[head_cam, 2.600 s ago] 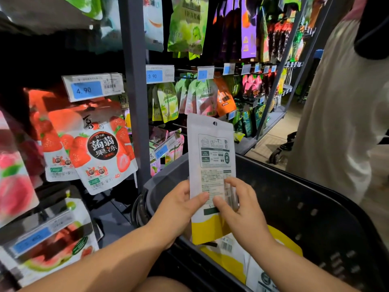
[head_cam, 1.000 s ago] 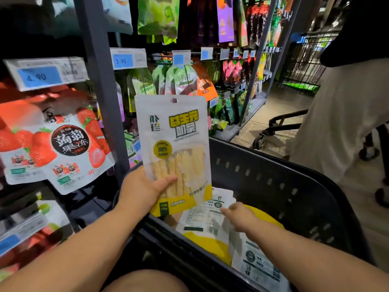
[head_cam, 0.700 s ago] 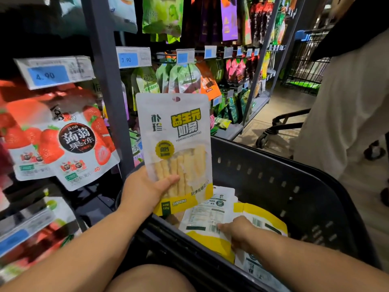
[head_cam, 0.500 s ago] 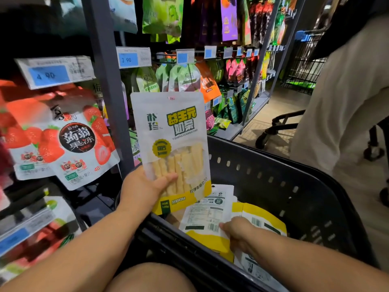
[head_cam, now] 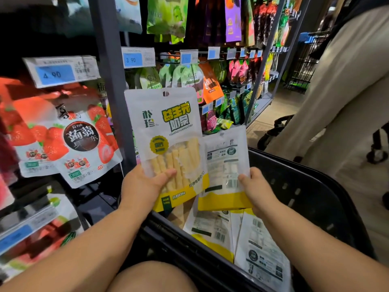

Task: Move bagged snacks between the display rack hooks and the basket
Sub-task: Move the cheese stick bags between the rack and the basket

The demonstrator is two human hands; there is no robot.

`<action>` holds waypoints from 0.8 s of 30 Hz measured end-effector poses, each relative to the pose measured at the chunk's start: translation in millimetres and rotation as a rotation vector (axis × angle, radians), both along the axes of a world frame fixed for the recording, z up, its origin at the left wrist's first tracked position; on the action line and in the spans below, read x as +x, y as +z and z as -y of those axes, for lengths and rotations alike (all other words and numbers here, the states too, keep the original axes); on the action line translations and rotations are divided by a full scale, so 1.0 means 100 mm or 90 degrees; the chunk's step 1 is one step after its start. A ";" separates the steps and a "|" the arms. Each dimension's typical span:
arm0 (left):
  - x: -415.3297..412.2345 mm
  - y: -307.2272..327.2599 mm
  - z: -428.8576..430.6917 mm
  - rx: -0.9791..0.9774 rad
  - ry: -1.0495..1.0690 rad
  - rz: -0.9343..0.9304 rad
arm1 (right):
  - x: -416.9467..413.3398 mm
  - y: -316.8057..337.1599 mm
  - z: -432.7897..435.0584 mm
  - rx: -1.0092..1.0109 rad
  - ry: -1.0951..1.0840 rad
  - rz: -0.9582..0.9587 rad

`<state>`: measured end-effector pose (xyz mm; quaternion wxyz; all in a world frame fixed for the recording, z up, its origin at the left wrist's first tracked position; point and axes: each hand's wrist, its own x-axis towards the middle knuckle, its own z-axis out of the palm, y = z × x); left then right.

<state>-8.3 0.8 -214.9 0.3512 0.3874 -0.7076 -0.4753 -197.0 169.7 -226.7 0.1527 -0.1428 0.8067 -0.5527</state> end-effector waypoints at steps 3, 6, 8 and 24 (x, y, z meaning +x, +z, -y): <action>0.00 -0.01 -0.01 0.001 0.019 -0.019 | -0.04 0.12 -0.09 -0.044 -0.010 -0.034; -0.02 0.00 -0.02 0.016 0.026 -0.037 | -0.06 0.25 -0.17 -0.099 -0.013 -0.034; -0.03 0.01 -0.01 0.026 0.022 -0.041 | -0.06 0.34 -0.22 -0.146 -0.013 -0.029; -0.21 0.08 -0.16 0.274 -0.215 -0.239 | 0.18 0.36 -0.16 -0.201 0.146 -0.054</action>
